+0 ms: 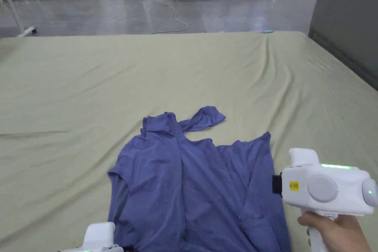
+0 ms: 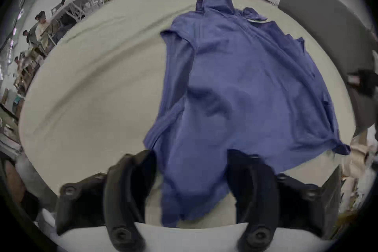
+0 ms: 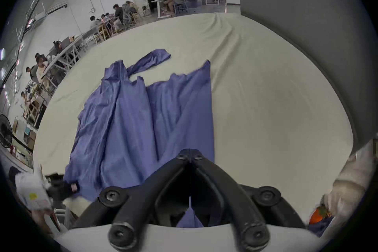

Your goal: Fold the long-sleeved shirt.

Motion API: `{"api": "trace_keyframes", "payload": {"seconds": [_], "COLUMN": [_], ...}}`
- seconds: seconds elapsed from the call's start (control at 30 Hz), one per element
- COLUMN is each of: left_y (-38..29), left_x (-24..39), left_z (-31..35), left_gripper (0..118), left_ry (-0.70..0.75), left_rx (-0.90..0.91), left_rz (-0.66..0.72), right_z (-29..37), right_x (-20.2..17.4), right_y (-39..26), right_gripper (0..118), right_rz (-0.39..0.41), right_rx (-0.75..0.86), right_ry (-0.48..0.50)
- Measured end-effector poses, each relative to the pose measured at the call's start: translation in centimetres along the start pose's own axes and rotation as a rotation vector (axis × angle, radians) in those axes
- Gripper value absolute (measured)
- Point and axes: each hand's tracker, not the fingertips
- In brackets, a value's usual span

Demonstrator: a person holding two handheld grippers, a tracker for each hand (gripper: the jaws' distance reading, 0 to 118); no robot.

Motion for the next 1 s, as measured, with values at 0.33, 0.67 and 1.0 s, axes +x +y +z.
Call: {"api": "trace_keyframes", "payload": {"seconds": [0.33, 0.67, 1.0], "left_y": [1.2, 2.4, 14.2], "left_x": [0.8, 0.3, -1.0], "left_z": [4.3, 3.9, 10.8], "left_gripper": [0, 0, 0], "left_ry": [-0.042, -0.060, -0.165], "left_rx": [0.055, 0.040, 0.412], "left_rz": [-0.010, 0.015, 0.009], "right_z": [-16.0, -20.5, -4.5], "right_x": [0.4, 0.2, -0.1], "right_y": [15.8, 15.8, 21.5], "right_gripper": [111, 35, 0], "right_rz": [0.179, 0.167, 0.153], "right_rx": [-0.227, -0.411, -0.046], "right_ry": [-0.104, -0.090, -0.021]}}
